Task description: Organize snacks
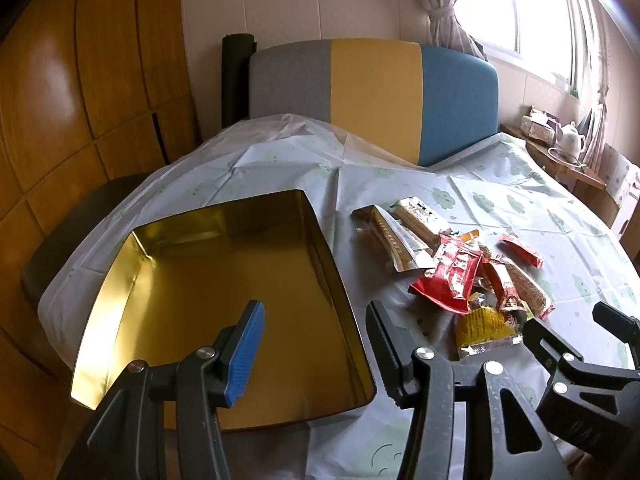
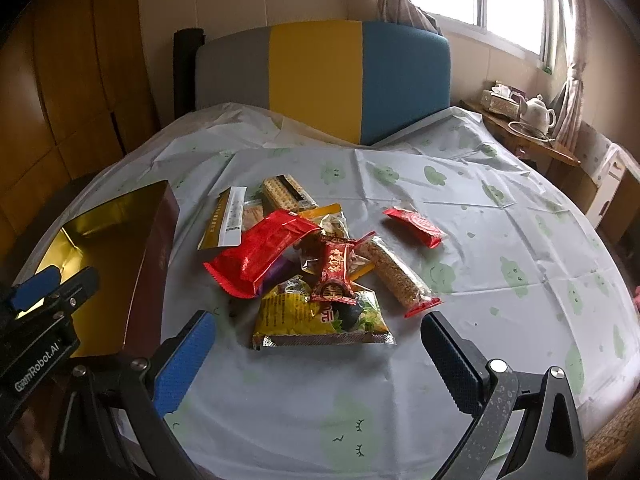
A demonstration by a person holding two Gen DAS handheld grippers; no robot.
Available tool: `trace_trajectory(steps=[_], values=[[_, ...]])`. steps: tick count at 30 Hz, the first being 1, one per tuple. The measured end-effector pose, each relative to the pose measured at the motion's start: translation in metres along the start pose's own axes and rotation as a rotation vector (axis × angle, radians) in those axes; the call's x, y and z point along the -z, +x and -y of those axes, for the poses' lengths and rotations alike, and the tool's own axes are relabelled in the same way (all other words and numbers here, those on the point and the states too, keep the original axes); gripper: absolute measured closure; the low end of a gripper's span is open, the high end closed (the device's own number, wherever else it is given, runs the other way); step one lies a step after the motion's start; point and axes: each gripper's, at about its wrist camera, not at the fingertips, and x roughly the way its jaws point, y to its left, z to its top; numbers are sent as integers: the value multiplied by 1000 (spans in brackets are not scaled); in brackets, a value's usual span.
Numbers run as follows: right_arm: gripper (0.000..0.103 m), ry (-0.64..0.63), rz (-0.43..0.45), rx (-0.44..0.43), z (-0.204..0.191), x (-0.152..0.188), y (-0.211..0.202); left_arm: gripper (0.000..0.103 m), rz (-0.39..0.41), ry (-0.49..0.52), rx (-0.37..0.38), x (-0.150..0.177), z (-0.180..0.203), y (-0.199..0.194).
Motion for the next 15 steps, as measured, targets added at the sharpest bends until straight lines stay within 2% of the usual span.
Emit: trace_trajectory(steps=[15], values=[[0,-7,29,17,10,-3,-6,49,-16,20,7,2,5,0]])
